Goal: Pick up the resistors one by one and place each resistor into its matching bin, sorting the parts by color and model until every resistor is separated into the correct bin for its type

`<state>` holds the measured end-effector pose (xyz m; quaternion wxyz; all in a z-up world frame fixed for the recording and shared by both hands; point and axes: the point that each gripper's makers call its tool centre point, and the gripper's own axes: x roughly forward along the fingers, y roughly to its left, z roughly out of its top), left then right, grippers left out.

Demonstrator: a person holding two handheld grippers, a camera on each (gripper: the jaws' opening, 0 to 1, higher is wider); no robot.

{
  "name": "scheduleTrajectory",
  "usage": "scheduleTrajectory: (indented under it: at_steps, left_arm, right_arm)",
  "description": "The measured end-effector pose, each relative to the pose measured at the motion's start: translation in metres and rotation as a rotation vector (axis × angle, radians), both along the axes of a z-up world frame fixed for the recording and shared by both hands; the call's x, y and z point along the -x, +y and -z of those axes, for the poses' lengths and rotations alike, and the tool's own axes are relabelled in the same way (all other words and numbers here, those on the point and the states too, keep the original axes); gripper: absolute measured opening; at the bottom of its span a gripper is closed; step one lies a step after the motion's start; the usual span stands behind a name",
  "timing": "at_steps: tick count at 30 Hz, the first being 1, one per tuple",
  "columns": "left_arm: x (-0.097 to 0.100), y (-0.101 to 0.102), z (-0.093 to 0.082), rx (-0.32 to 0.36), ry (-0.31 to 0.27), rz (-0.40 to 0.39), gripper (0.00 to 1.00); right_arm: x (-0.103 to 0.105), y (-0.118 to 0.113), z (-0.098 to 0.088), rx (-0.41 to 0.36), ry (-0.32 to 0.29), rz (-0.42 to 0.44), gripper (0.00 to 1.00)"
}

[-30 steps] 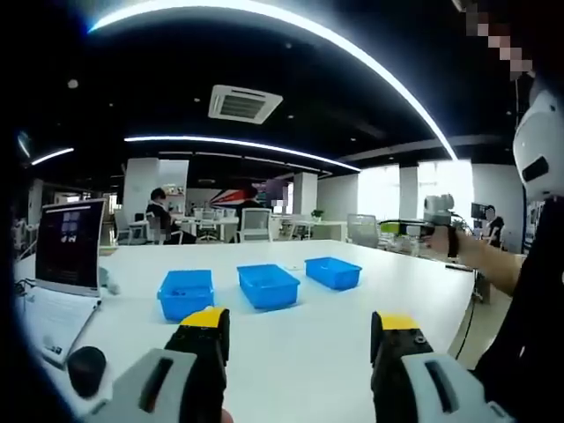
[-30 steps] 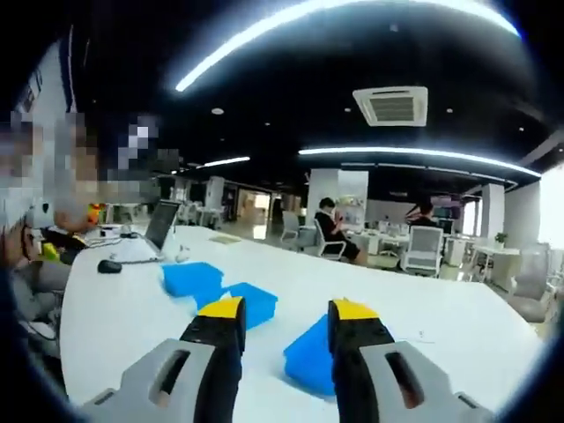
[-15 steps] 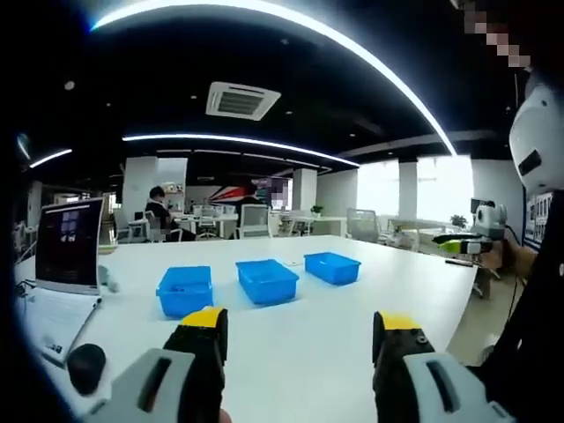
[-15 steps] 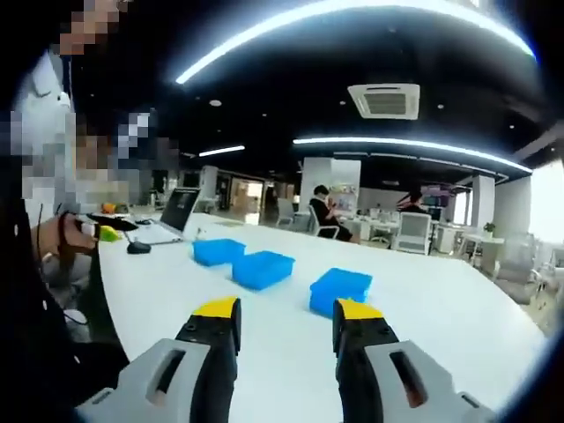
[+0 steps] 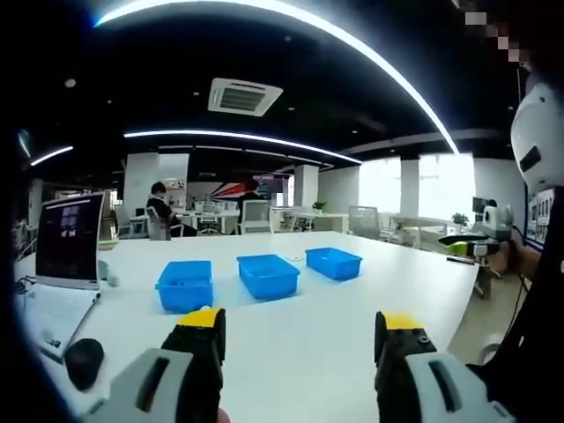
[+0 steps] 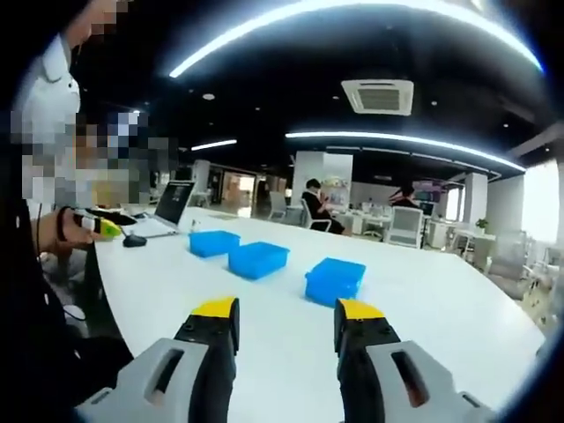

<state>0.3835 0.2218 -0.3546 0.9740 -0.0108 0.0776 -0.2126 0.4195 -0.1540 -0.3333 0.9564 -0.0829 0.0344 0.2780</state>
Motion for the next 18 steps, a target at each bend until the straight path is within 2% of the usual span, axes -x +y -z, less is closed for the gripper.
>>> scheduleTrajectory:
  at_steps: [6, 18]
  left_arm:
    - [0.002, 0.004, 0.001, 0.005, 0.000, -0.012, 0.69]
    - [0.001, 0.006, 0.002, 0.008, -0.001, -0.015, 0.69]
  right_arm:
    - [-0.001, 0.012, 0.003, 0.005, 0.013, -0.026, 0.45]
    - [0.000, 0.013, 0.006, 0.005, 0.027, -0.032, 0.45]
